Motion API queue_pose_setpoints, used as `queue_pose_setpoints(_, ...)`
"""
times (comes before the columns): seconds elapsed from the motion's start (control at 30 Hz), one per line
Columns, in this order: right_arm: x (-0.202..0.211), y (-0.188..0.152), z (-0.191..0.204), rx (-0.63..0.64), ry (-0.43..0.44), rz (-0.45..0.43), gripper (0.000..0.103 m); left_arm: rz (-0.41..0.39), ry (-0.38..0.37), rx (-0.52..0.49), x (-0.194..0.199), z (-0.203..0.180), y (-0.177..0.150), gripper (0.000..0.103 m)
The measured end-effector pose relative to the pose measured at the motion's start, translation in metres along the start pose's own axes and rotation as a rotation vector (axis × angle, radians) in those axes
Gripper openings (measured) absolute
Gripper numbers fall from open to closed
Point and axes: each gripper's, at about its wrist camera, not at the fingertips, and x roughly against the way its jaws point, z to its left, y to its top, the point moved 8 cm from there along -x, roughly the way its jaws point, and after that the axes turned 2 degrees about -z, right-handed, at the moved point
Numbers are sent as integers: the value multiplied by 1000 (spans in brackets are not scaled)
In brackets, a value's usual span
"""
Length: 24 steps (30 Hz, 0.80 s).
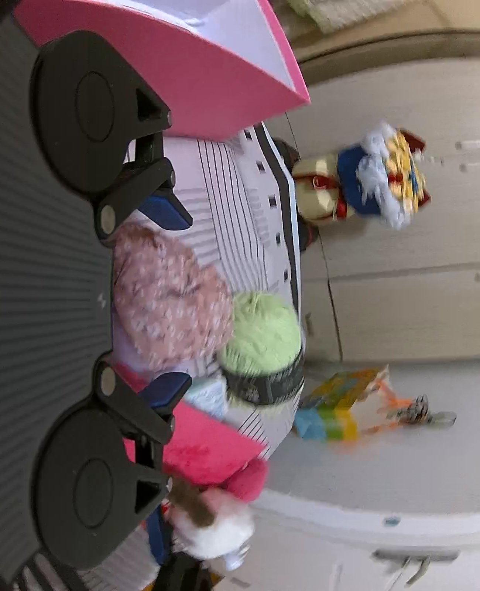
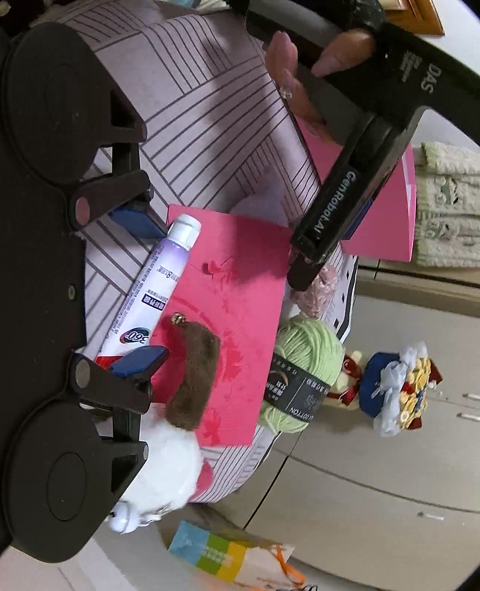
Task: Organize soft objects
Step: 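Move the left tool back to the pink floral cloth, then grasp the pink floral cloth with the left gripper and lift it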
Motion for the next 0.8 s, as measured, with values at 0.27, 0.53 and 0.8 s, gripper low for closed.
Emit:
queue_pose_setpoints(0.27,1,1,8,28,71,-26,60,46,-5,58,-6,14,-4,49)
queue_pose_setpoints(0.53,6,2,15,21,145,-54,49,116,17,137,-20,21,-17,53)
queue_pose_setpoints(0.8,6,5,24,-158,150,6,46,55,54,118,-4,25,-18,12)
